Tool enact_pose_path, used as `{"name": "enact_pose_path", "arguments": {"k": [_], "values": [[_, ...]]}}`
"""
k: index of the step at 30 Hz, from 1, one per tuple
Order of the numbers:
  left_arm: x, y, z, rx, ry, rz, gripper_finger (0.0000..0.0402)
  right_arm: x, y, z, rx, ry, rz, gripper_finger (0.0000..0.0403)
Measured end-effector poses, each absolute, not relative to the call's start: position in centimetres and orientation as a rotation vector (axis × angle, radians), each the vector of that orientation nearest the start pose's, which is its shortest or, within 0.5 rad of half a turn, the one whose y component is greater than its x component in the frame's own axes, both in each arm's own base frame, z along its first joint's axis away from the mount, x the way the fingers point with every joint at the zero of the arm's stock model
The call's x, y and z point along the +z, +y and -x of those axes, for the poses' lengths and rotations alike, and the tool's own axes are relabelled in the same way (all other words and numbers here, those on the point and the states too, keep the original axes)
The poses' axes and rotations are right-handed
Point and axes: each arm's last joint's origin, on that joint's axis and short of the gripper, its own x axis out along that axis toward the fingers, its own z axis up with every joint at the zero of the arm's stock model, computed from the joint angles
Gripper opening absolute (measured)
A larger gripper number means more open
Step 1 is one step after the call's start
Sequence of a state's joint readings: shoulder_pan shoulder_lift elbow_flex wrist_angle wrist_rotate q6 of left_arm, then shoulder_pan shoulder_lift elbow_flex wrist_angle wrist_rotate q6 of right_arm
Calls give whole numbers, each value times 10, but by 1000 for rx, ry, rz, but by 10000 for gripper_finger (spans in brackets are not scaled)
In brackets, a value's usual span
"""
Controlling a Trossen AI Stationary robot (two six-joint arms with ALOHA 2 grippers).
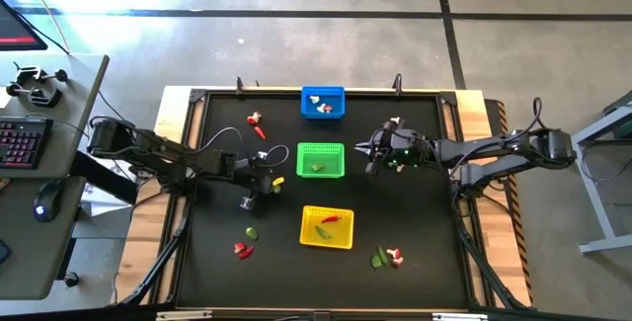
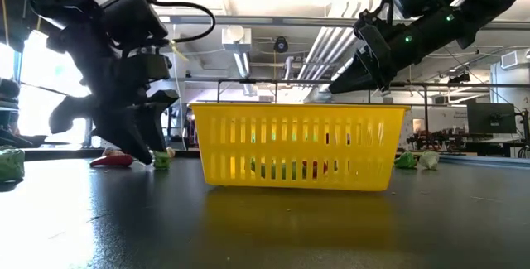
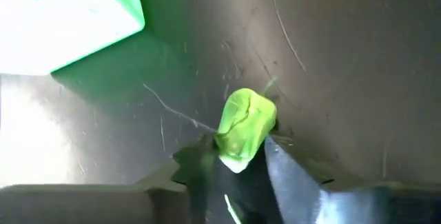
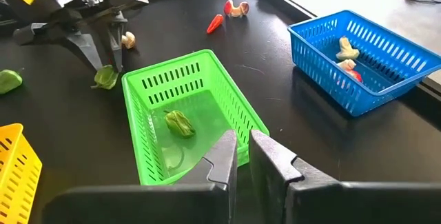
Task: Sort produce into baskets
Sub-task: Put the green chili pepper into the green bin
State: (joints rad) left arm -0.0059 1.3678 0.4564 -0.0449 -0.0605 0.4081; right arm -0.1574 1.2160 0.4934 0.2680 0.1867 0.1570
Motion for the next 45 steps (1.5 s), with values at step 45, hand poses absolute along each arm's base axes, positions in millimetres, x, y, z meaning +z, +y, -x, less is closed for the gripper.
{"name": "enact_pose_path", "arguments": {"k": [45], "values": [[176, 82, -350, 110, 858, -247, 59, 201, -60, -234, -453, 354, 0, 32]]}}
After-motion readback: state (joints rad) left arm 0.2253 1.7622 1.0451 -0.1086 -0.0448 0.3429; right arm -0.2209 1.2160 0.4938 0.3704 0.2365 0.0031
